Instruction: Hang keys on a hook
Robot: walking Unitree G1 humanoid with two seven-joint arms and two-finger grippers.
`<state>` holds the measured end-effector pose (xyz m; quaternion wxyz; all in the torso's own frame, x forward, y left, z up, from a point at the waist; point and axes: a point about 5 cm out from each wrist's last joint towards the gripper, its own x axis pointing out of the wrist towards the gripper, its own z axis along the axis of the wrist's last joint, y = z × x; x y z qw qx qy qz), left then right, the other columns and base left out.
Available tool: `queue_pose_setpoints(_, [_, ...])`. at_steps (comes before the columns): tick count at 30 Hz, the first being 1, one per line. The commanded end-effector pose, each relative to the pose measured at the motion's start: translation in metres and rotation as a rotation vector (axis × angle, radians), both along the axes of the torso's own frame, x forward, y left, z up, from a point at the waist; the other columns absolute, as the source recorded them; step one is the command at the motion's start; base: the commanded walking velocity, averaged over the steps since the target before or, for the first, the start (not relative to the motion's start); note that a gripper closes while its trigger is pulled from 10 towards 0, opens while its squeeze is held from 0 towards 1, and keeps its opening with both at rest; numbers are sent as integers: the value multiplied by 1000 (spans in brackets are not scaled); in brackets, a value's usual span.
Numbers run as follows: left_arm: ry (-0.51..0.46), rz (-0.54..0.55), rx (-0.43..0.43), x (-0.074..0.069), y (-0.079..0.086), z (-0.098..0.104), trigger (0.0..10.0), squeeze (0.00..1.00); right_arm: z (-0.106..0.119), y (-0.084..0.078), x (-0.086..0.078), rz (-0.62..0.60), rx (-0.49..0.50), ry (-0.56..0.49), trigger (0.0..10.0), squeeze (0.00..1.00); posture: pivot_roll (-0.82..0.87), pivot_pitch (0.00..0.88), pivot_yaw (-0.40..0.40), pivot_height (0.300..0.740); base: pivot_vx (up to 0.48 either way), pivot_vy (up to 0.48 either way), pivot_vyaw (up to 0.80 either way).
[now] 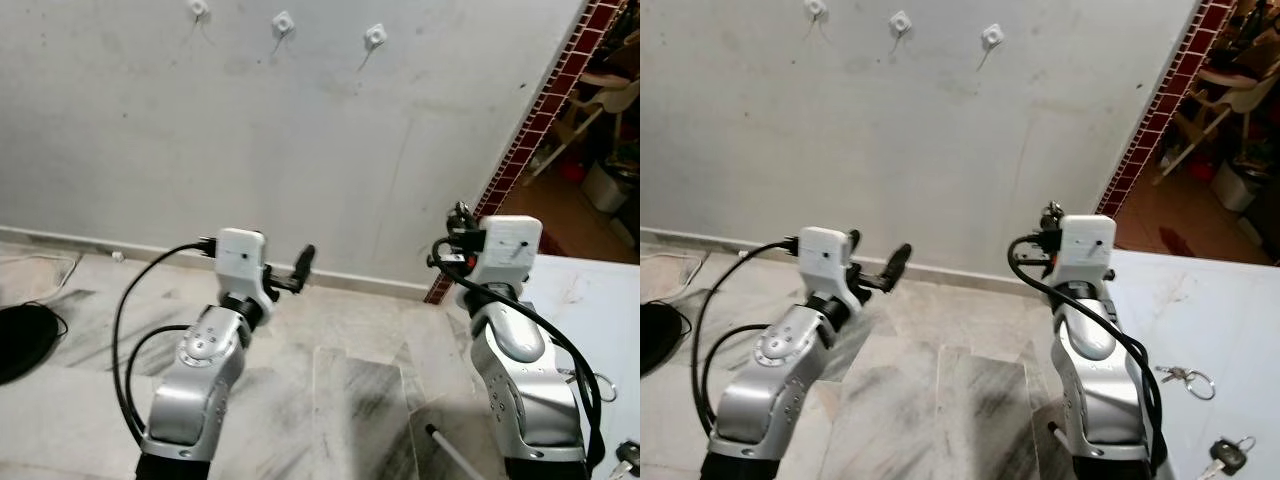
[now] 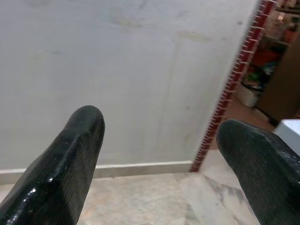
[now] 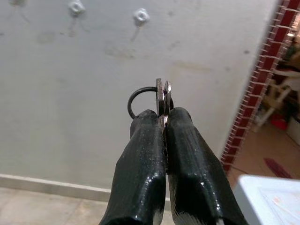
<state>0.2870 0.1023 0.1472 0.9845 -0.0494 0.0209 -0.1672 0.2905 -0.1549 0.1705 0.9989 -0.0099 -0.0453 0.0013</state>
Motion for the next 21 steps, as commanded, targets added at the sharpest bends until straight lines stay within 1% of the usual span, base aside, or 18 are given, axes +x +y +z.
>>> queue_pose_setpoints(1, [11, -35, 0, 0, -9, -1, 10000, 0, 2, -7, 1, -21, -11, -7, 10000, 0, 82, 0, -99, 740, 0, 480, 0])
queue_pose_setpoints(14, [8, -42, 3, 1, -10, 0, 10000, 0, 2, -7, 2, -24, -8, -8, 10000, 0, 85, 0, -98, 740, 0, 480, 0])
queue_pose_setpoints(21, [10, -44, 0, 5, -11, 1, 10000, 0, 4, -7, 5, -26, -8, -13, 10000, 0, 90, 0, -98, 740, 0, 480, 0])
